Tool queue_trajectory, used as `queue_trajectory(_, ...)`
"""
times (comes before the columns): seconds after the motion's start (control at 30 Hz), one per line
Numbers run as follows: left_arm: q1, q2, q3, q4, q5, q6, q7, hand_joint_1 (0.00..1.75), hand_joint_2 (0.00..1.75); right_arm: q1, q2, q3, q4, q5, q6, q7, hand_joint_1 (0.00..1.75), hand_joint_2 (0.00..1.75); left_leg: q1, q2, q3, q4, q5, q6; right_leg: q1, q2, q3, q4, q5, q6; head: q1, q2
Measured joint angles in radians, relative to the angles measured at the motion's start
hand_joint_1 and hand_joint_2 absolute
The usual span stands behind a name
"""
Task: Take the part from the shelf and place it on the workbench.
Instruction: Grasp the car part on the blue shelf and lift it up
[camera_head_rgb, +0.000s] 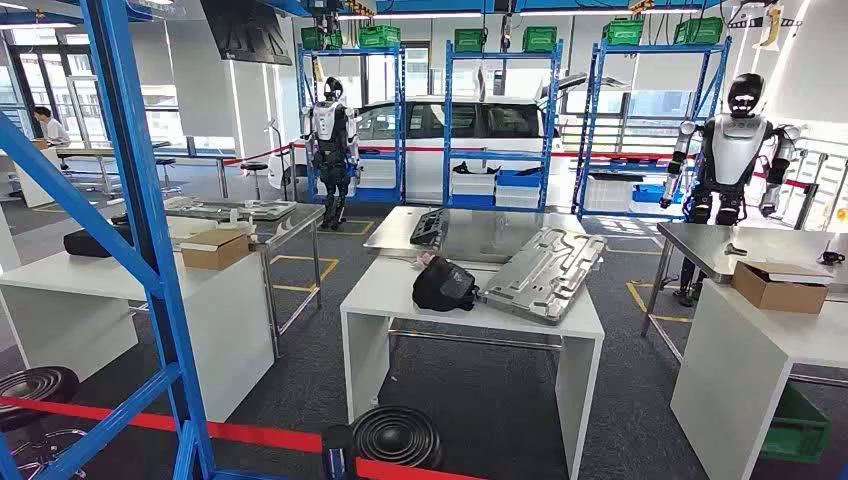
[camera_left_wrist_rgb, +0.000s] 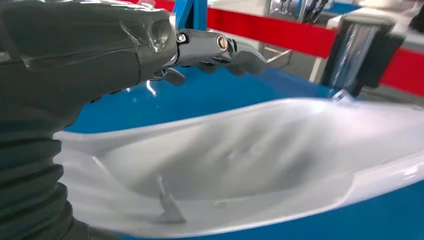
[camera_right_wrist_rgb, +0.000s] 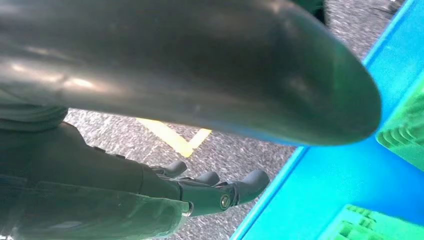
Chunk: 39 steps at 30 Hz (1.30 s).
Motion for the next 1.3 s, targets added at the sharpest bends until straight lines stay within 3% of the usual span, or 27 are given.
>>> queue_trajectory(0.07,0.000,0.000,0.001,0.004,-0.002,-0.005,0.002,0.00,1.75,0.000,0.000,0.001,0.000,0.001,0.001,0.000,0.00,0.00,0.000,-0.001,0.001,0.001,-0.001,-0.001,-0.003,0.000,0.026,-0.053,0.026,0.011,0.001,0.000)
queue_trajectory(0.13,0.000,0.000,0.004,0.011,-0.007,-0.013,0.005,0.00,1.75,-0.002,-0.001,0.005,-0.001,0.002,0.002,0.001,0.00,0.00,0.001,-0.003,0.003,0.006,-0.004,-0.006,-0.009,-0.001,0.099,-0.201,0.084,0.027,0.002,0.000)
queue_trajectory(0.2,-0.001,0.002,0.010,0.019,-0.010,-0.021,0.007,0.00,1.75,-0.003,-0.001,0.009,-0.002,0.004,0.004,0.003,0.00,0.00,-0.004,-0.004,0.000,0.015,-0.011,-0.017,-0.011,-0.001,0.155,-0.312,0.121,0.022,0.003,0.000)
queue_trajectory(0.3,-0.001,0.005,0.017,0.034,-0.014,-0.029,0.007,0.00,1.75,-0.004,-0.001,0.014,-0.003,0.005,0.008,0.005,0.00,0.00,-0.005,-0.004,-0.004,0.020,-0.014,-0.030,-0.007,0.000,0.163,-0.327,0.127,-0.002,0.001,0.000)
queue_trajectory(0.37,-0.002,0.007,0.020,0.043,-0.016,-0.030,0.007,0.00,1.75,-0.005,0.000,0.017,-0.004,0.006,0.010,0.005,0.00,0.00,0.000,-0.004,-0.016,0.043,-0.031,-0.040,-0.011,0.000,0.164,-0.329,0.129,-0.014,-0.001,0.000)
queue_trajectory(0.4,-0.003,0.008,0.021,0.048,-0.017,-0.031,0.007,0.00,1.75,-0.006,0.001,0.018,-0.004,0.006,0.010,0.005,0.00,0.00,0.002,-0.005,-0.033,0.080,-0.055,-0.045,-0.014,0.000,0.165,-0.331,0.130,-0.019,-0.002,0.000)
queue_trajectory(0.5,-0.007,0.011,0.026,0.067,-0.017,-0.037,0.006,0.00,1.75,-0.007,0.001,0.021,-0.005,0.006,0.010,0.006,0.00,0.00,0.007,-0.005,-0.128,0.282,-0.146,-0.056,-0.012,-0.001,0.164,-0.331,0.131,-0.027,-0.005,0.000)
queue_trajectory(0.53,-0.008,0.012,0.027,0.073,-0.017,-0.040,0.006,0.00,1.75,-0.007,0.001,0.023,-0.005,0.006,0.010,0.007,0.00,0.00,0.009,-0.005,-0.149,0.325,-0.156,-0.057,-0.011,-0.001,0.164,-0.331,0.131,-0.028,-0.005,0.000)
queue_trajectory(0.57,-0.010,0.013,0.027,0.079,-0.017,-0.042,0.005,0.00,1.75,-0.007,0.001,0.025,-0.005,0.006,0.010,0.008,0.00,0.00,0.009,-0.004,-0.151,0.326,-0.146,-0.056,-0.010,0.000,0.165,-0.331,0.131,-0.028,-0.005,0.000)
queue_trajectory(0.6,-0.013,0.014,0.028,0.084,-0.017,-0.043,0.005,0.00,1.75,-0.007,0.001,0.026,-0.005,0.006,0.010,0.009,0.00,0.00,0.009,-0.005,-0.133,0.287,-0.119,-0.054,-0.009,0.000,0.167,-0.331,0.131,-0.027,-0.005,0.000)
queue_trajectory(0.67,-0.022,0.016,0.029,0.091,-0.017,-0.046,0.004,0.00,1.75,-0.008,0.003,0.029,-0.006,0.006,0.010,0.011,0.00,0.00,0.007,-0.005,-0.056,0.136,-0.054,-0.044,-0.007,0.001,0.170,-0.331,0.131,-0.027,-0.006,0.000)
queue_trajectory(0.73,-0.029,0.017,0.031,0.095,-0.017,-0.048,0.004,0.00,1.75,-0.008,0.005,0.032,-0.007,0.006,0.010,0.011,0.00,0.00,0.001,-0.004,-0.007,0.037,-0.027,-0.034,-0.004,0.001,0.170,-0.331,0.132,-0.021,-0.005,0.000)
queue_trajectory(0.83,-0.034,0.019,0.033,0.099,-0.017,-0.049,0.004,0.00,1.75,-0.008,0.007,0.034,-0.008,0.006,0.010,0.012,0.00,0.00,-0.004,-0.004,0.001,0.017,-0.019,-0.021,-0.006,0.000,0.169,-0.333,0.135,-0.004,-0.006,0.000)
queue_trajectory(0.9,-0.037,0.020,0.033,0.101,-0.017,-0.050,0.004,0.00,1.75,-0.008,0.007,0.035,-0.009,0.006,0.010,0.012,0.00,0.00,0.000,-0.003,0.008,0.002,-0.005,-0.008,-0.006,0.000,0.150,-0.297,0.114,-0.002,-0.005,0.000)
queue_trajectory(1.0,-0.039,0.019,0.032,0.103,-0.019,-0.053,0.008,0.00,1.75,-0.007,0.006,0.035,-0.010,0.006,0.010,0.012,0.00,0.00,0.000,-0.001,0.006,-0.004,0.004,0.000,-0.006,0.000,0.063,-0.109,0.028,-0.009,-0.001,0.000)
queue_trajectory(1.03,-0.039,0.019,0.033,0.103,-0.020,-0.053,0.010,0.00,1.75,-0.006,0.005,0.035,-0.010,0.006,0.010,0.013,0.00,0.00,-0.001,-0.001,0.005,-0.003,0.004,0.000,-0.006,0.000,0.041,-0.058,0.011,-0.007,0.000,0.000)
queue_trajectory(1.07,-0.039,0.019,0.033,0.104,-0.021,-0.054,0.012,0.00,1.75,-0.005,0.004,0.036,-0.010,0.006,0.010,0.013,0.00,0.00,-0.002,-0.001,0.004,-0.003,0.004,0.000,-0.006,-0.001,0.036,-0.042,0.009,-0.001,0.000,0.000)
queue_trajectory(1.1,-0.039,0.019,0.033,0.104,-0.021,-0.055,0.014,0.00,1.75,-0.004,0.004,0.036,-0.010,0.005,0.010,0.013,0.00,0.00,-0.002,-0.002,0.005,-0.002,0.004,-0.001,-0.007,-0.001,0.054,-0.073,0.025,0.007,0.001,0.000)
queue_trajectory(1.17,-0.039,0.019,0.034,0.104,-0.022,-0.057,0.018,0.00,1.75,-0.003,0.003,0.036,-0.010,0.005,0.010,0.013,0.00,0.00,-0.001,-0.004,0.006,0.004,0.001,-0.006,-0.010,-0.001,0.128,-0.216,0.076,0.019,0.003,0.000)
queue_trajectory(1.23,-0.038,0.020,0.037,0.103,-0.025,-0.059,0.022,0.00,1.75,-0.003,0.001,0.036,-0.010,0.004,0.009,0.013,0.00,0.00,-0.006,-0.005,0.003,0.012,-0.005,-0.017,-0.010,-0.001,0.180,-0.318,0.107,0.011,0.003,0.000)
queue_trajectory(1.3,-0.037,0.022,0.041,0.101,-0.029,-0.061,0.024,0.00,1.75,-0.003,0.001,0.037,-0.011,0.004,0.009,0.014,0.00,0.00,-0.008,-0.006,0.002,0.016,-0.008,-0.026,-0.005,0.000,0.187,-0.332,0.111,-0.008,0.001,0.000)
